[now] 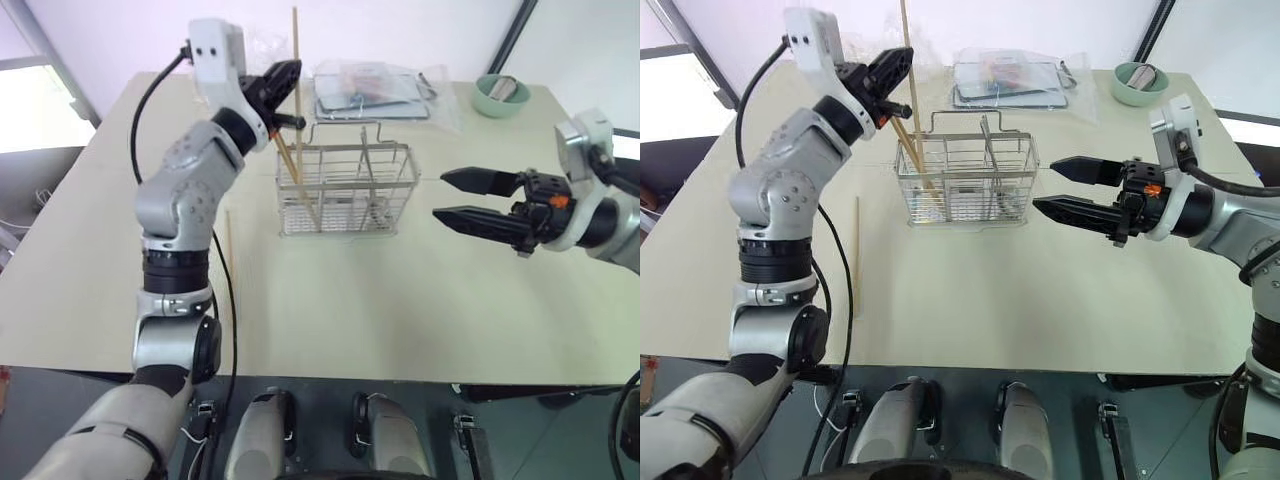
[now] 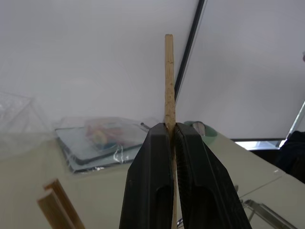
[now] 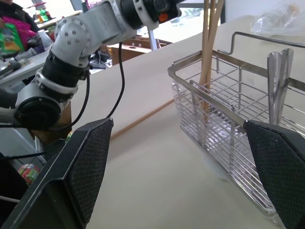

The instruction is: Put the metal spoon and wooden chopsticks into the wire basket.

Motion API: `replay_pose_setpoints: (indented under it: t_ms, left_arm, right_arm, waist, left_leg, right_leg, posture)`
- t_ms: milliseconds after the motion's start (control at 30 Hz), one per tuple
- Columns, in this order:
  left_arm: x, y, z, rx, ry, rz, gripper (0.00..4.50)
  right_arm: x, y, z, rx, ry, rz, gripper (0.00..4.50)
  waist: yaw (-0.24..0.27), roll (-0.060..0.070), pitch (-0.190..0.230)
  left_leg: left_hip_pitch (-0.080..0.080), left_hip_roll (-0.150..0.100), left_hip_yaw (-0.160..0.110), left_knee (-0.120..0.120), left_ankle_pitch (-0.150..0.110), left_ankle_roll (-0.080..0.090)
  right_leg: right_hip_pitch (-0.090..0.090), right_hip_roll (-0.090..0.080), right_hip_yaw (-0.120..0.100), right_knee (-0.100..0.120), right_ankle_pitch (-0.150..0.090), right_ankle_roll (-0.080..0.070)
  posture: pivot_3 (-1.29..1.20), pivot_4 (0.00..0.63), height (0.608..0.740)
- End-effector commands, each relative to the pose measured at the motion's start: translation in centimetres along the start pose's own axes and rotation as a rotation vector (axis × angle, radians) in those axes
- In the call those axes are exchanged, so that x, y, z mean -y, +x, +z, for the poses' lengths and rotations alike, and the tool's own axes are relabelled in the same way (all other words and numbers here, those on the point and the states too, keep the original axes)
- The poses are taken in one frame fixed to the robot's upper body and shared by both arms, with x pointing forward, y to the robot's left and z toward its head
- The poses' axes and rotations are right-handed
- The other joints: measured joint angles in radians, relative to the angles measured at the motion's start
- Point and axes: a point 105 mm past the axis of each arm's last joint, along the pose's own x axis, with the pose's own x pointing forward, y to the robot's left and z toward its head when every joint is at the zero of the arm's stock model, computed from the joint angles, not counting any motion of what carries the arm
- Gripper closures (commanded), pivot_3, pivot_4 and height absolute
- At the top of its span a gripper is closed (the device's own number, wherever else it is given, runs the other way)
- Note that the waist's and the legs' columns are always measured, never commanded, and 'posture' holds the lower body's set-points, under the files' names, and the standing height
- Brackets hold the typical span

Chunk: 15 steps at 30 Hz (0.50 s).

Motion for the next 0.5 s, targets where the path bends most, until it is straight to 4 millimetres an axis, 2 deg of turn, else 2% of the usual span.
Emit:
replay_pose_setpoints:
  t_ms: [33,100,200,267,367,500]
  left_arm:
    - [0.8,-0.6,0.8,0.047,0.059,-0.019,4.36]
    - [0.7,-0.9,0.5,0.041,0.062,-0.015,4.36]
    - [0.9,-1.1,0.9,0.053,0.051,-0.018,3.46]
    - [1.1,-1.2,1.7,0.072,0.048,-0.027,2.63]
    - [0.5,-1.7,5.3,0.149,0.027,-0.022,1.06]
    - [-1.3,-2.4,10.7,0.217,-0.013,0.031,1.06]
  right_arm:
    - [-0.1,-0.2,1.5,0.049,-0.043,-0.001,0.00]
    - [0.1,-0.1,1.7,0.058,-0.042,-0.007,0.00]
    - [0.3,0.0,1.7,0.062,-0.039,-0.009,0.00]
    - [0.4,0.1,1.6,0.062,-0.035,-0.008,0.00]
    - [0.6,0.4,1.4,0.064,-0.022,-0.002,0.00]
    - [0.9,0.7,1.1,0.062,-0.012,0.004,0.00]
  waist:
    - [0.001,0.000,0.000]
    - [0.001,0.000,0.000]
    - [0.004,0.000,0.000]
    - [0.003,0.000,0.000]
    - [0.002,0.000,0.000]
    - [-0.003,0.000,0.000]
  left_leg:
    - [0.000,0.000,0.000,0.000,0.000,0.000]
    - [0.000,0.000,0.000,0.000,0.000,0.000]
    - [0.000,0.000,0.000,0.000,0.000,0.000]
    - [-0.001,0.000,-0.001,0.000,0.000,0.001]
    - [-0.001,0.000,-0.001,0.000,0.000,0.001]
    - [-0.001,0.000,-0.001,0.000,0.000,0.001]
  right_leg:
    - [0.000,0.000,0.000,0.000,0.000,0.000]
    - [0.000,0.000,0.000,0.000,0.000,0.000]
    - [0.000,0.000,0.000,0.000,0.000,0.000]
    - [0.000,0.000,0.000,0.000,0.000,0.000]
    - [0.000,0.000,0.000,0.000,0.000,0.000]
    - [-0.001,0.001,0.000,0.001,0.000,0.000]
  posture:
    - [0.00,0.150,0.707]
    - [0.00,0.150,0.707]
    - [0.00,0.150,0.707]
    - [0.00,0.150,0.707]
    - [0.00,0.150,0.707]
    - [0.00,0.150,0.707]
